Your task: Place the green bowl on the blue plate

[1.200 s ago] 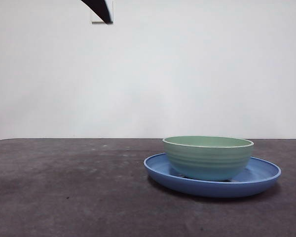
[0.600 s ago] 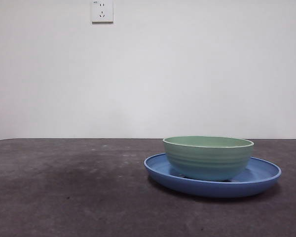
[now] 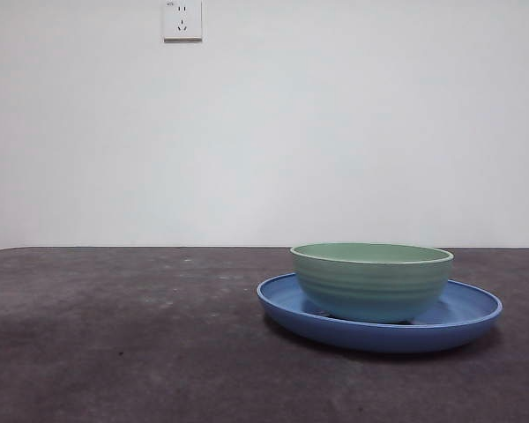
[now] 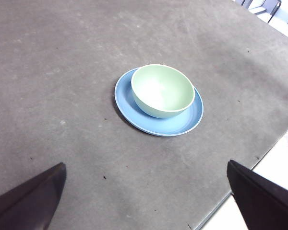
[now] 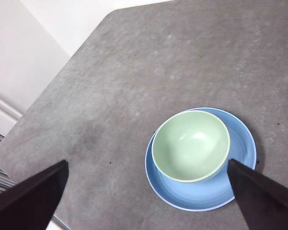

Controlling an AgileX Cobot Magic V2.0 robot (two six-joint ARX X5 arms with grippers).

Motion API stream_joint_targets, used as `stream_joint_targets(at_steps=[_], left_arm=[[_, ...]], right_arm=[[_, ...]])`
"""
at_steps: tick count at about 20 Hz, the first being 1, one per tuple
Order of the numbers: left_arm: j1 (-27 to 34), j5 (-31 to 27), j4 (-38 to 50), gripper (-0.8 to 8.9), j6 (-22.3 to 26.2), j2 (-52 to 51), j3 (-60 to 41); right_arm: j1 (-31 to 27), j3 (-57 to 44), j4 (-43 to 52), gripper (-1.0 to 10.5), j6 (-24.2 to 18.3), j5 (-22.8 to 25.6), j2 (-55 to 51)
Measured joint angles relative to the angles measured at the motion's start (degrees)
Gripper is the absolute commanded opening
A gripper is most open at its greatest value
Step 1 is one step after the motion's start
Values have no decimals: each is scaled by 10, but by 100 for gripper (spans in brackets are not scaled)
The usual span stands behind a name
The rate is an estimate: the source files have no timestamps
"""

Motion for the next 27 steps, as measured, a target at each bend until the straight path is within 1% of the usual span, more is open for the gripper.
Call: stream_joint_targets(at_steps=[4, 6, 8, 11, 14, 18, 21, 22, 23, 24, 27], left_arm=[[0, 0, 0, 539, -5, 0, 0], [0, 0, 0, 539, -5, 0, 0], [0, 0, 0, 539, -5, 0, 0], [0, 0, 0, 539, -5, 0, 0], [0, 0, 0, 539, -5, 0, 0], [0, 0, 0, 539, -5, 0, 0], [0, 0, 0, 539, -5, 0, 0], [0, 0, 0, 539, -5, 0, 0], [0, 0, 0, 539, -5, 0, 0], [0, 0, 0, 539, -5, 0, 0], [0, 0, 0, 539, -5, 0, 0]], right_arm=[[0, 0, -3, 611, 3, 0, 0], [0, 0, -6, 610, 17, 1, 8], [0, 2, -19, 583, 32, 7, 30], [0, 2, -47, 576, 46, 30, 103], [0, 2, -47, 576, 39, 31, 187], [-5, 2, -5, 575, 20, 35, 307], [-16, 2, 69, 572, 19, 60, 382], [-21, 2, 85, 545, 19, 64, 399], [-27, 2, 98, 487, 19, 72, 419], [-32, 2, 108, 455, 19, 75, 436], [-40, 2, 125, 447, 14, 72, 475]])
